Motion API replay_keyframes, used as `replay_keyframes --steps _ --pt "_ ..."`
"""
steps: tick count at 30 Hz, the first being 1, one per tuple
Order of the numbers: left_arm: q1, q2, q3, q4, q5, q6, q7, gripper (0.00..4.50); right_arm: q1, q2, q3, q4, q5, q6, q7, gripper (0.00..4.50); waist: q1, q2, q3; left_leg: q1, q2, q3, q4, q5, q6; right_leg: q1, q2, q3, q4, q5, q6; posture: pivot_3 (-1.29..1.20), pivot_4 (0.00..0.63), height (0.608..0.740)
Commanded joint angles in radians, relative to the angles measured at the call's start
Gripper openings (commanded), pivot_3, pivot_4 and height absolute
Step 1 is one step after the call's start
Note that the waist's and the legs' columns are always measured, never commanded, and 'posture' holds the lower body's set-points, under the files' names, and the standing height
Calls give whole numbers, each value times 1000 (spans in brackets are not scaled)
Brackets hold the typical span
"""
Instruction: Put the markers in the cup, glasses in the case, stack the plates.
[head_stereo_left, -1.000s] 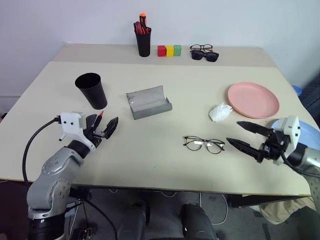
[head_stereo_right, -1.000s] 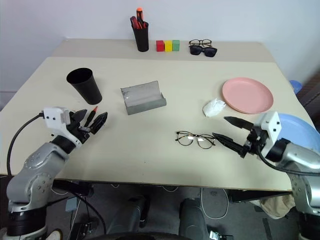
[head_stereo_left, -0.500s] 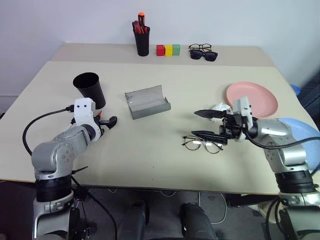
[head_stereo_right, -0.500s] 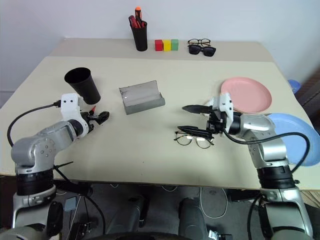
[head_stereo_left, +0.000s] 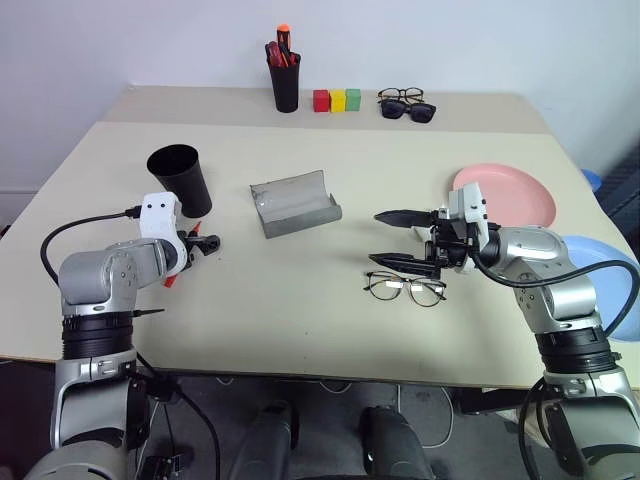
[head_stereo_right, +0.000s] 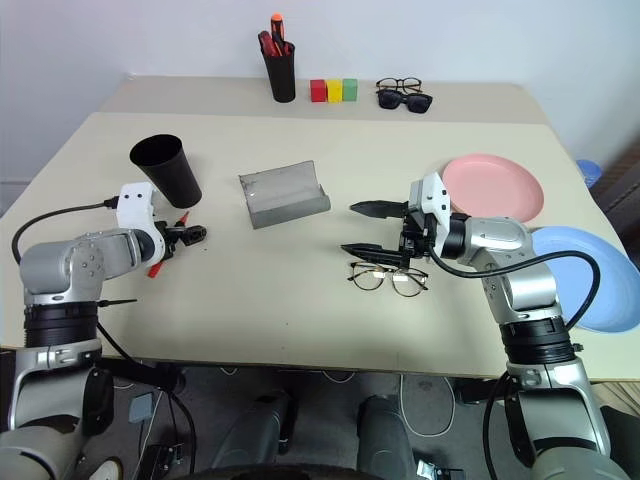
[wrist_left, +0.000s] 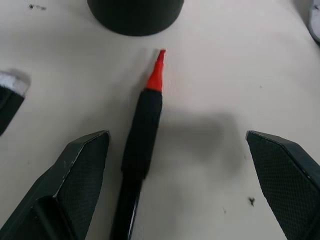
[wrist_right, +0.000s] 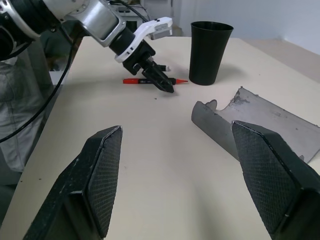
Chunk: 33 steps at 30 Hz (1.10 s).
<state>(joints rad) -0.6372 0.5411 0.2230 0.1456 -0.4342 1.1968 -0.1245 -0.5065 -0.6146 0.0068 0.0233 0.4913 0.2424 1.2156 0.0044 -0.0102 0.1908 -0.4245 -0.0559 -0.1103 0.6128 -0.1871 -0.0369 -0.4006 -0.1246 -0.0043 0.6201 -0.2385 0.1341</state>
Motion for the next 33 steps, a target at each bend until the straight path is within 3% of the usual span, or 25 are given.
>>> replay_keyframes --steps 1,4,11,15,20,23,25,27,29,33 --pt "-53 18 -2 85 38 -10 -17 4500 -4 -1 -22 -18 -2 -20 -9 3531 0 0 0 0 0 0 0 0 0 0 0 0 0 0 0 0 150 740" --pt "-86 27 -23 153 62 -4 -36 3604 3 -1 -25 -26 -2 -20 -16 3604 -1 0 0 0 0 0 0 0 0 0 0 0 0 0 0 0 150 740" --pt "-136 17 -13 205 77 61 -57 97 6 -11 -30 -38 2 -10 -24 3604 1 0 0 0 0 0 0 0 -1 0 0 0 0 2 4 0 150 740" --pt "-131 6 -8 157 69 77 -73 14 5 -14 -30 -42 4 -4 -26 3604 1 0 0 0 0 0 0 1 -1 0 0 0 0 2 4 0 150 740" --pt "-112 0 -19 -131 -45 234 -160 14 -2 -15 -24 -40 3 2 -24 3604 -1 -4 2 -1 0 0 0 1 -1 0 0 0 0 2 4 0 150 740" --pt "-71 42 -82 -320 -63 211 -207 14 -11 -11 -19 -30 0 0 -17 3604 -14 -5 3 -2 0 0 -1 1 -2 -2 0 0 0 2 4 0 150 740" --pt "-43 15 -51 -406 -36 66 -191 14 -24 -4 -14 -15 -4 -6 -14 3604 -20 -4 3 -2 0 0 -2 1 -3 -2 0 1 0 2 4 0 150 740" --pt "-3 -47 -20 -432 90 -306 -102 14 -44 9 -9 14 -16 -24 -14 3604 -21 -4 3 -1 1 0 -2 2 -3 -3 0 1 0 3 3 0 150 740" --pt "28 -21 -78 -382 224 -599 -95 14 -67 23 -3 43 -28 -38 -15 3604 -21 -5 3 -1 2 1 -3 3 -6 -4 0 1 -1 5 -1 0 150 740" --pt "-10 -22 -109 -178 366 -862 -11 14 -99 41 5 74 -39 -49 -13 3604 -14 -4 3 -1 2 1 -3 4 -7 -3 2 2 -2 5 -3 0 150 740"
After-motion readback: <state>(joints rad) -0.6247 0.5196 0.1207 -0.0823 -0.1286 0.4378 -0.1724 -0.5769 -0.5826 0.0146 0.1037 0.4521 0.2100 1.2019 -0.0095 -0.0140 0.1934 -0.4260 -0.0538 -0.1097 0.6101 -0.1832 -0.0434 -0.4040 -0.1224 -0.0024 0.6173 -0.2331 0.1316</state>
